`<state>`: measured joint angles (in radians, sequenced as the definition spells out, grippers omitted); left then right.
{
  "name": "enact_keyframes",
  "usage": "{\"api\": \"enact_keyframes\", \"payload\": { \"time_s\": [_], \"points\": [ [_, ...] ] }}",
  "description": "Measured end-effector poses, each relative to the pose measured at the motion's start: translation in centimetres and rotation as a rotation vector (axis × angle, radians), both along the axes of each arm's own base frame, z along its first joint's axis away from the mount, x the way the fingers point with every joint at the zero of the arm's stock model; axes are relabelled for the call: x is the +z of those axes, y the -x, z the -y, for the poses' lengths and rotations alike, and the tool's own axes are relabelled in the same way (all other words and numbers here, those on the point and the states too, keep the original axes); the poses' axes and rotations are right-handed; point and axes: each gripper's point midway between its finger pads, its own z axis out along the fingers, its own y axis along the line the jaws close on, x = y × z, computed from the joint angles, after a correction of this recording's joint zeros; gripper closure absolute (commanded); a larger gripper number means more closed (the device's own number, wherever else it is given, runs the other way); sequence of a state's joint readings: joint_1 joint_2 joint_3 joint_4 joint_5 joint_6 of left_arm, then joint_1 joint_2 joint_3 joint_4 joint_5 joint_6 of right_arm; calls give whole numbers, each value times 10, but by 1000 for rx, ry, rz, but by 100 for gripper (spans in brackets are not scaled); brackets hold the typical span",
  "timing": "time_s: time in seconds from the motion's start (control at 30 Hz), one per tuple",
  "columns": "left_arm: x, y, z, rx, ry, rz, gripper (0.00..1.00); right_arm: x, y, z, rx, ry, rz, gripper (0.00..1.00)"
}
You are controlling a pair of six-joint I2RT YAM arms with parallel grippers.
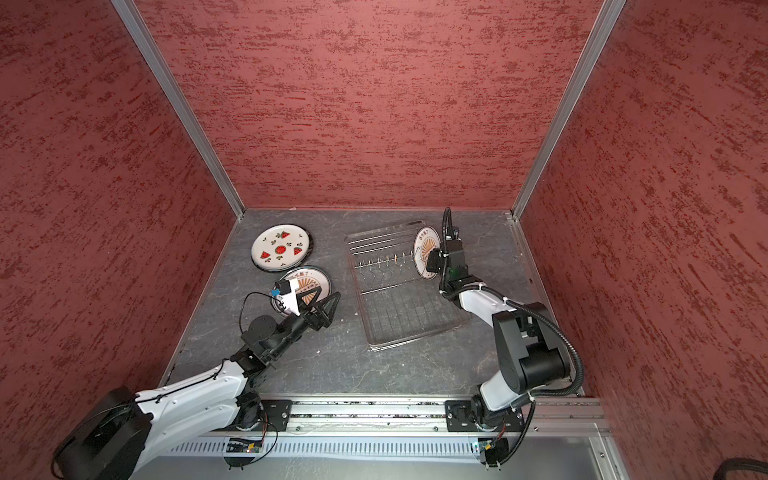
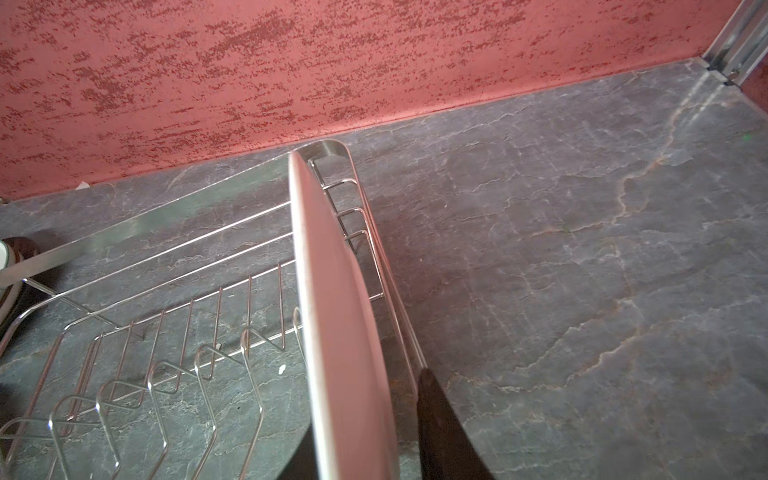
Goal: Unload the plates from the dish rack
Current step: 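Grasp the rim of the last sunburst plate in the rack with the right gripper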
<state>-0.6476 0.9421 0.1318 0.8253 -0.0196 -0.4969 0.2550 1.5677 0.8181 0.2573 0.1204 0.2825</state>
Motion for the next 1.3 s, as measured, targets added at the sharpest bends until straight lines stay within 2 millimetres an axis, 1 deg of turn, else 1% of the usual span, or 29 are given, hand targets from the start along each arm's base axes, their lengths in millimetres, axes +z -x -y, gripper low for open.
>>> {"api": "enact_keyframes", "payload": {
  "time_s": [0.17,0.27,0.4,0.53,0.8,0.87,1.0,1.1,1.2,1.3],
  "points": [
    [-1,0,-1,5,-3,-1,1,-2,-1,-2,6,9,-2,79],
    [-1,0,0,5,-3,-1,1,-2,-3,-3,7,12,1,82],
    [-1,-1,0,7,-9,1,1,-1,-2,-2,-4,31,6,87],
    [-1,-2,-1,14,-11,0,1,2,-2,-7,-4,74,25,89],
    [-4,-3,-3,27,-22,-4,1,5,-1,-6,-24,112,37,90],
    [-3,-3,-4,29,-22,-3,1,9,-1,-5,-25,119,46,90],
    [2,-2,-5,34,-13,8,1,21,1,-3,-31,125,75,91],
    [4,-1,-7,39,-9,14,1,36,2,-2,-37,127,107,92],
    [7,-1,-8,45,-4,19,1,56,6,1,-49,130,149,92],
    [9,0,-9,48,0,24,1,82,12,7,-78,132,210,92]
  ]
}}
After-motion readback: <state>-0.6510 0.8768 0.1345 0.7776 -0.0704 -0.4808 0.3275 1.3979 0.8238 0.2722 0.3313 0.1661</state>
